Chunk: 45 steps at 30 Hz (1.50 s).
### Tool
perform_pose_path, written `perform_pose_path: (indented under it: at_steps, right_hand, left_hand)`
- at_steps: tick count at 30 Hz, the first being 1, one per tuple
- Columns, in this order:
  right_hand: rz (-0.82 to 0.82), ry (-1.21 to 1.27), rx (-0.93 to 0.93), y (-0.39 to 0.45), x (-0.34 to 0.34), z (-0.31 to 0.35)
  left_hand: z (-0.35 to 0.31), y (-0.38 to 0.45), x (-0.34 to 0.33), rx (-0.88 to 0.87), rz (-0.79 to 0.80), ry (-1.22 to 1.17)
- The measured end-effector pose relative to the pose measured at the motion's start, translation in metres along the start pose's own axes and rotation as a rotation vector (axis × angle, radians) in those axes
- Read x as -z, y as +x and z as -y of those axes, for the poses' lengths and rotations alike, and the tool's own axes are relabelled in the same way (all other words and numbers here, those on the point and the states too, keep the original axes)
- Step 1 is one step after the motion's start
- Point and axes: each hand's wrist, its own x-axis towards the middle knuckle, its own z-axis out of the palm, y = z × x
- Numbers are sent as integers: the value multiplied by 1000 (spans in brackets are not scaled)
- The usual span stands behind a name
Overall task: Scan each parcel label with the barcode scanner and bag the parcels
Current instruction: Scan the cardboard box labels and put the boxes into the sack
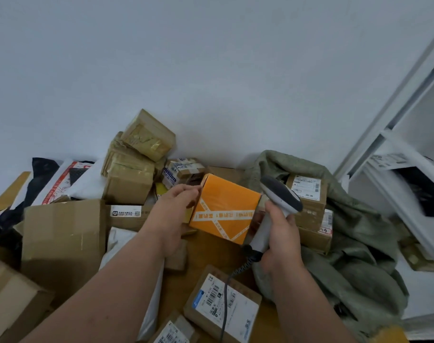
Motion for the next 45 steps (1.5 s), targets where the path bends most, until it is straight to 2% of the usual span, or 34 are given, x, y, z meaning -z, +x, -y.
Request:
perform_pose_path:
  at_steps: [4, 6, 8, 12, 15, 19, 25, 28, 36, 45]
  right_hand:
    - [34, -110, 16, 3, -1, -5]
    - [74, -160, 13, 1, -2, -7]
    - [116, -169, -5, -1, -2, -9]
    - [146, -128, -8, 1, 2, -12]
    - [165, -149, 14, 1, 4, -8]
    - [176, -152, 57, 3, 7, -4]
    - [217, -292, 194, -1, 3, -2]
    - [206, -318, 195, -2, 1, -2]
    - [70, -308, 71, 0, 3, 14]
    - [223, -388, -20, 0, 13, 27]
  left_hand:
    - [-1, 4, -4, -71, -191, 98]
    - [-1, 3, -7, -126, -236, 193]
    - [-4, 2, -8, -152, -187, 216]
    - [-11, 0, -7, -173, 41, 175]
    - [-8, 7, 0, -17, 164, 143]
    - [-3, 11, 4, 156, 234, 24]
    - [-1, 7, 4, 242, 198, 100]
    - [2, 13, 9, 263, 188, 16]
    - [23, 16, 8, 131, 132, -217]
    - [26, 17, 3, 14, 60, -199]
